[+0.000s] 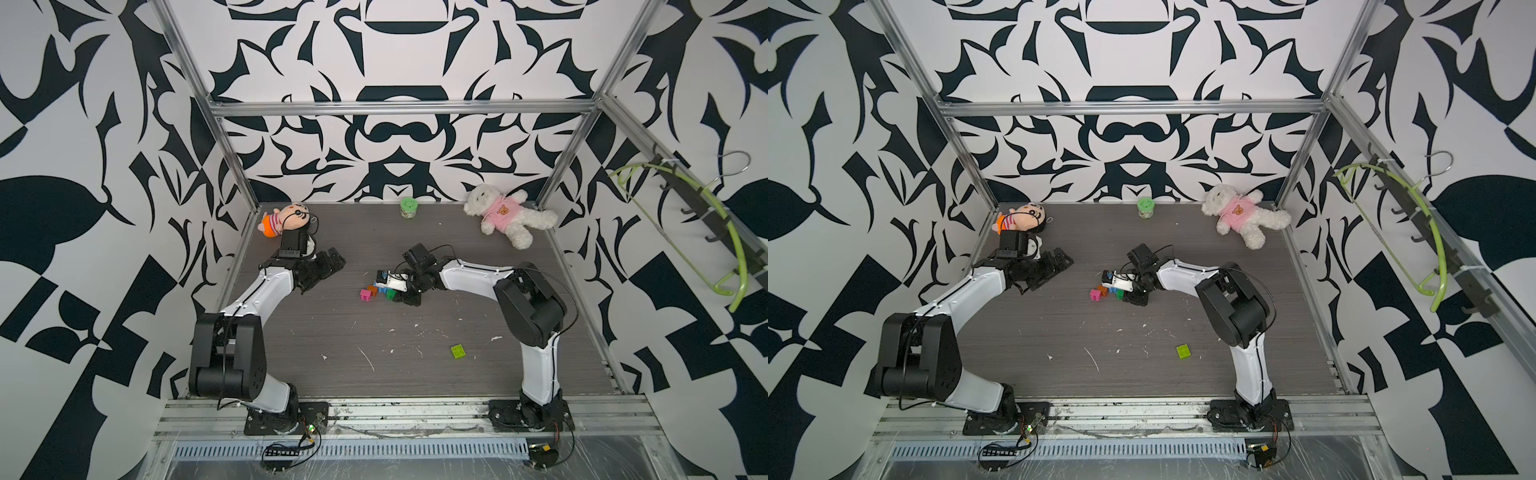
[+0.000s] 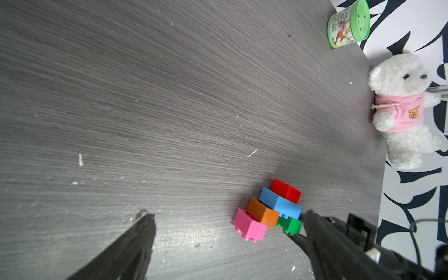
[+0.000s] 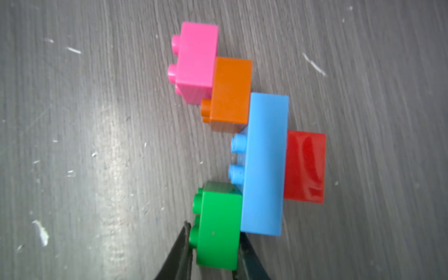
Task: Assemble the letter v with lego
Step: Adjust the lego brick at the center of the board.
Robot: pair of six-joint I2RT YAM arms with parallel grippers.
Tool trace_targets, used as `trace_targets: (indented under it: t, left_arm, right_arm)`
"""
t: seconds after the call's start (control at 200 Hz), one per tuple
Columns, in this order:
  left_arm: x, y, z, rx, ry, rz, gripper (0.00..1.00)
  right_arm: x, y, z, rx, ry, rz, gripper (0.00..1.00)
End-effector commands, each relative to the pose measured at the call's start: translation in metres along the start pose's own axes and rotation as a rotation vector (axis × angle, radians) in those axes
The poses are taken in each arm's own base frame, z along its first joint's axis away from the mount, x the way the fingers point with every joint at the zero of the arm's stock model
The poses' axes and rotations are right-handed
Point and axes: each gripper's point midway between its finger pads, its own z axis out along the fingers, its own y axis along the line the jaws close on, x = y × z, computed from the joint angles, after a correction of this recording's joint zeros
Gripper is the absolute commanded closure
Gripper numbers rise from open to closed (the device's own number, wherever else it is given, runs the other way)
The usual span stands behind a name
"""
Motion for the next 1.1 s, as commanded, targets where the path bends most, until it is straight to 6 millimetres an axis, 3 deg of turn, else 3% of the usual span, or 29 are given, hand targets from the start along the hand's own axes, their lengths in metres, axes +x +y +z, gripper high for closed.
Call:
trace_targets:
  t: [0.0, 0.1, 0.19, 0.36, 0.46, 0.63, 0.755, 0.9, 1.095]
  left_arm:
    - [-0.003, -0.004, 0.003, 0.016, 0.013, 0.008, 0.01]
    - [-0.006, -0.004, 0.007, 0.020, 0.016, 0.006, 0.01]
    - [-0.008, -0.007, 0.010, 0.033, 0.023, 0.005, 0.01]
    - [-0.014, -0.019, 0.016, 0.070, 0.006, -0.007, 0.01]
    - [-0.014, -0.031, 0.019, 0.078, 0.009, 0.026, 0.01]
    - [-0.011, -0.040, 0.028, 0.086, 0.035, 0.044, 0.01]
    - [-0.005, -0.038, 0.031, 0.083, 0.050, 0.046, 0.01]
    - [0.000, -0.031, 0.027, 0.058, 0.053, 0.057, 0.01]
    - [0.004, -0.025, 0.023, 0.029, 0.055, 0.071, 0.01]
  right_arm:
    - [0.000, -0.022, -0.022, 0.231, 0.049, 0.176, 0.81]
    - [0.019, -0.009, -0.031, 0.310, 0.111, 0.309, 0.86]
    - [0.034, 0.000, -0.045, 0.405, 0.144, 0.460, 0.83]
    - [0.095, 0.012, -0.080, 0.630, 0.326, 0.859, 0.84]
    - [0.117, 0.026, -0.094, 0.708, 0.374, 1.020, 0.84]
    - [0.122, 0.035, -0.104, 0.772, 0.347, 1.164, 0.81]
    - [0.117, 0.040, -0.091, 0.736, 0.353, 1.235, 0.78]
    - [0.102, 0.049, -0.074, 0.645, 0.322, 1.327, 0.61]
    - [0.073, 0.053, -0.060, 0.522, 0.234, 1.367, 0.54]
